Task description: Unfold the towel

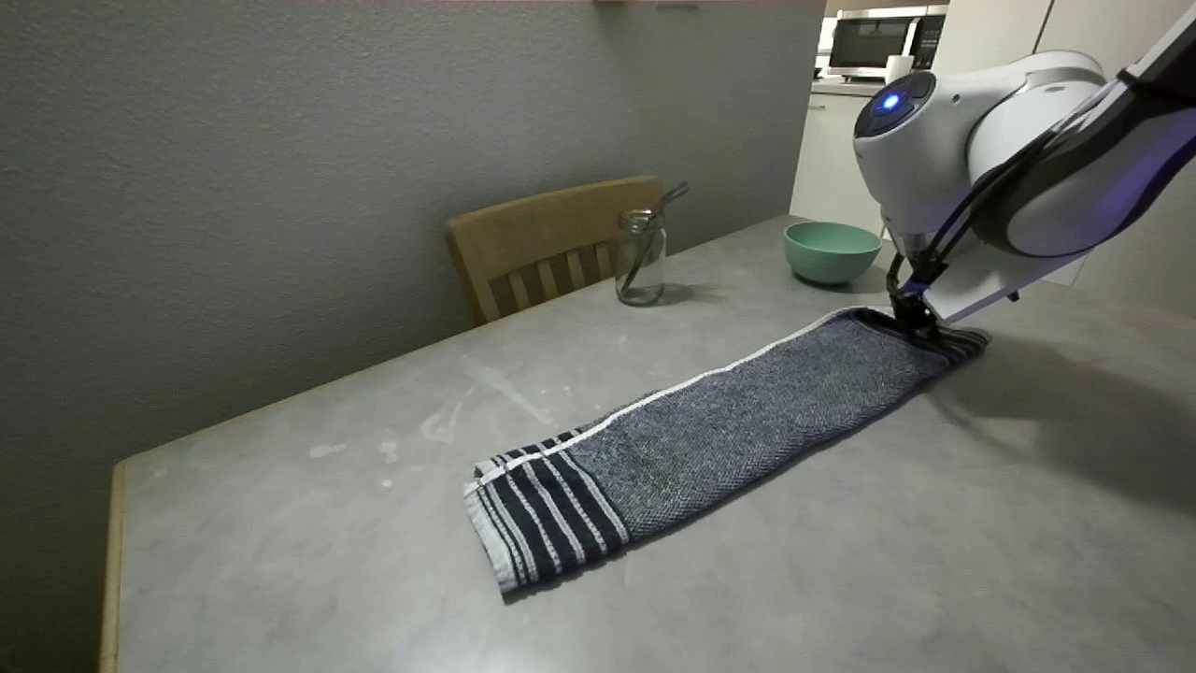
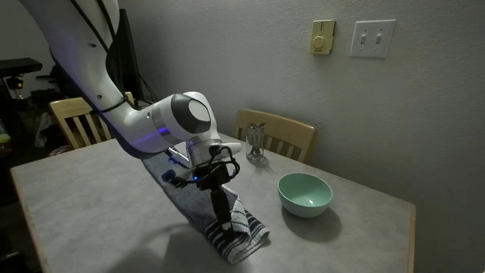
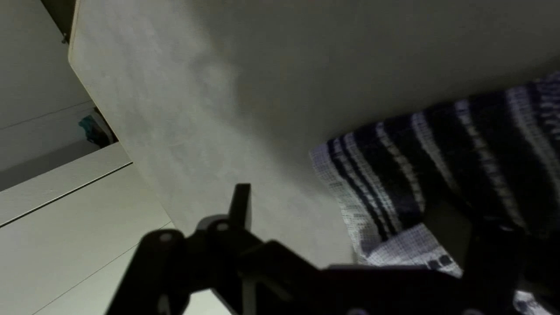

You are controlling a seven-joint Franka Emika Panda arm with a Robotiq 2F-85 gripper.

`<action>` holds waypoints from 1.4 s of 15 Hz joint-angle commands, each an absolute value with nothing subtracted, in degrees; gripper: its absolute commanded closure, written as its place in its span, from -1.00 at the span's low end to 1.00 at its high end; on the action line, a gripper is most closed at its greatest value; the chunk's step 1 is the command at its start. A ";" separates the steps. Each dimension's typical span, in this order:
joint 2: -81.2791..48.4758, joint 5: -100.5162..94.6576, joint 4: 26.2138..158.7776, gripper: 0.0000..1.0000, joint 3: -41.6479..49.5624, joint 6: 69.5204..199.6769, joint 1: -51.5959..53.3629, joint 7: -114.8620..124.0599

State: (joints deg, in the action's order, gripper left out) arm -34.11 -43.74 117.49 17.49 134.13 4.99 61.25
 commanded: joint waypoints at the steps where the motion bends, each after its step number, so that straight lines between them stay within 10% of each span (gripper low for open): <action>1: -35.71 -44.62 114.77 -1.00 16.43 131.23 5.12 63.45; 21: -40.51 -56.31 106.32 -1.00 12.30 116.00 6.34 79.07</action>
